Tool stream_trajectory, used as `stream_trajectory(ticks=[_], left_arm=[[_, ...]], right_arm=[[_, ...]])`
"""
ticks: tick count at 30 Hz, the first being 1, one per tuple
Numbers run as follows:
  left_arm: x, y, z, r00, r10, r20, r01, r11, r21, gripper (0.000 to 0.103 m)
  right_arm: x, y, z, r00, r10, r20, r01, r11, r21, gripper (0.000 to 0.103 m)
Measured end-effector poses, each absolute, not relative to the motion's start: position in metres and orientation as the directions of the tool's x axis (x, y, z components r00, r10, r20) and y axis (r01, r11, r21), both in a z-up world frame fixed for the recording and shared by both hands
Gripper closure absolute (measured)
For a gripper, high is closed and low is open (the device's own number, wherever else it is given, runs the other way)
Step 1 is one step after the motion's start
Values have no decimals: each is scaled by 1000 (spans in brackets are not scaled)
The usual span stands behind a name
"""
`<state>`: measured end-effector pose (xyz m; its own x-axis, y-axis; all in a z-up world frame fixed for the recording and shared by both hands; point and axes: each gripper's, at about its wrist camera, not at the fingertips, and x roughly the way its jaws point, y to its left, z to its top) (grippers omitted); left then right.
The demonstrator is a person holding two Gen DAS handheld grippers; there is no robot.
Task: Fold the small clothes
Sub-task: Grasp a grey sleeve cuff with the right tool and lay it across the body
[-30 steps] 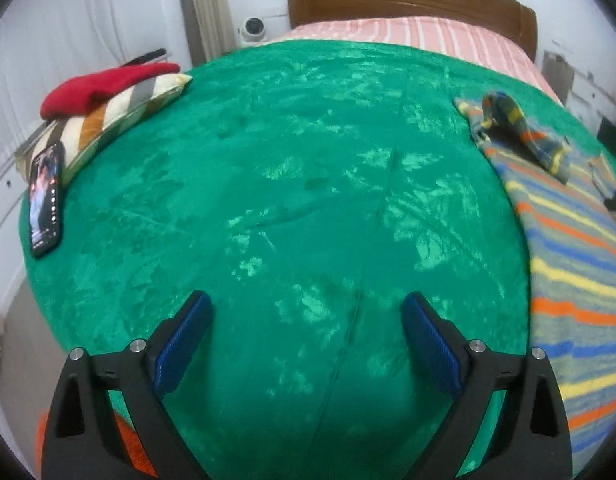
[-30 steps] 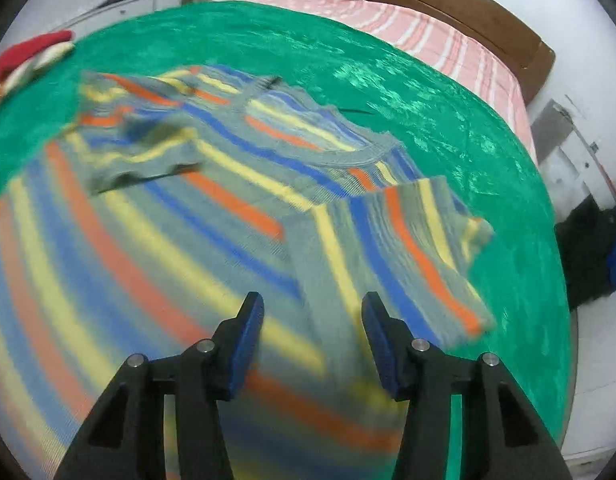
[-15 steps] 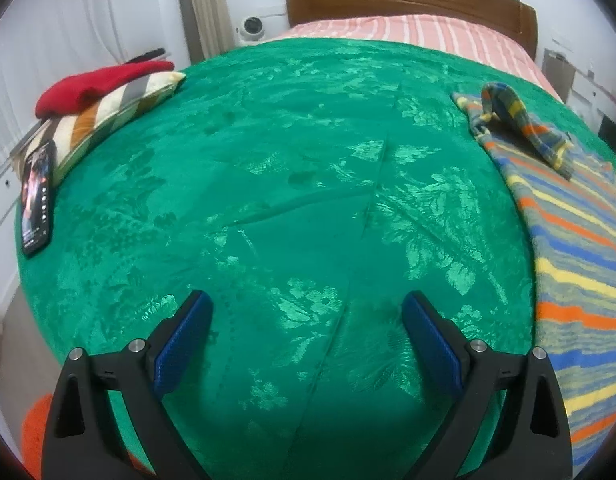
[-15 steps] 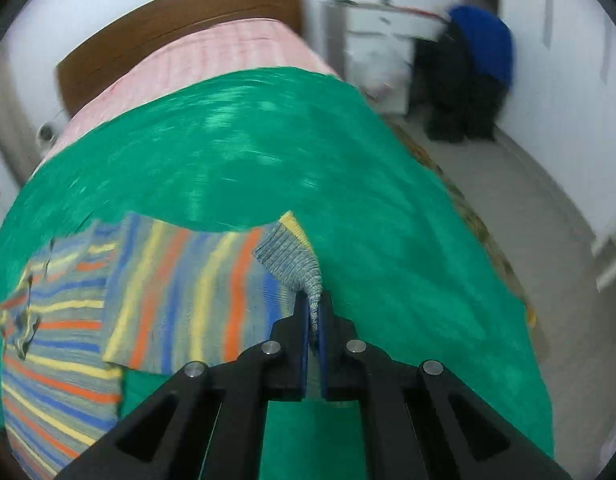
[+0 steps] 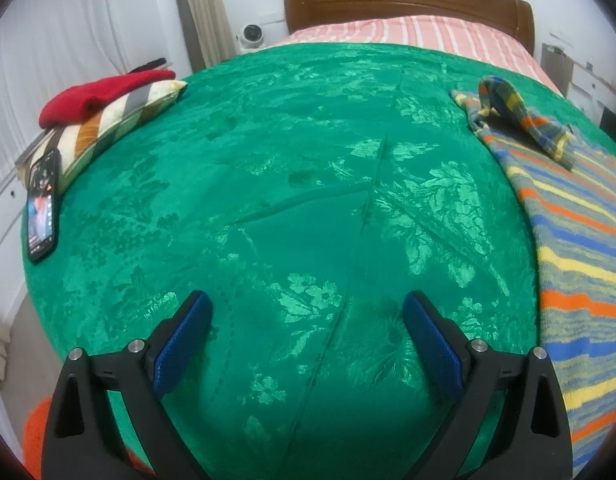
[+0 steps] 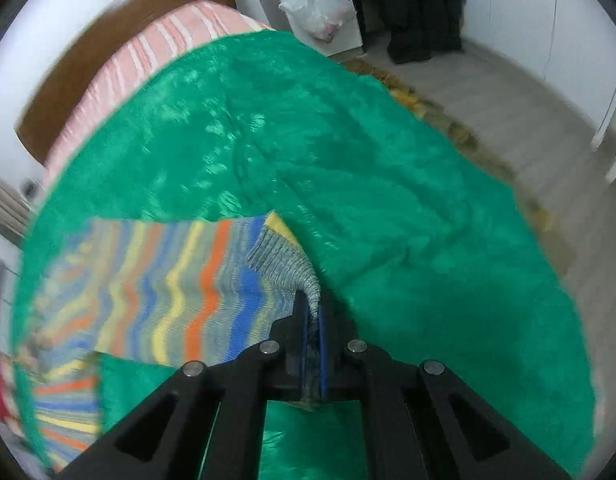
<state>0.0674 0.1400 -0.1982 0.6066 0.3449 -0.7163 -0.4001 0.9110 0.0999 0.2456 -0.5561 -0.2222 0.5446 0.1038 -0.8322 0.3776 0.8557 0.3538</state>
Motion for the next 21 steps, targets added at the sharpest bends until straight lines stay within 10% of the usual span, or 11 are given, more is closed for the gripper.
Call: stream_trajectory(ticks=[12, 13, 14, 21], left_arm=[[69, 140, -199, 608, 343, -716, -403, 910, 94, 4], [69, 140, -199, 608, 342, -716, -400, 911, 95, 4], [69, 140, -199, 608, 341, -717, -400, 912, 95, 4], [71, 139, -201, 606, 354, -712, -400, 910, 111, 2]], right_arm=[[197, -564, -241, 621, 312, -719, 444, 617, 650, 65], [202, -563, -243, 640, 320, -699, 425, 610, 669, 71], [209, -559, -245, 631, 329, -703, 405, 633, 660, 100], [214, -542, -237, 521, 88, -849, 474, 798, 373, 100]])
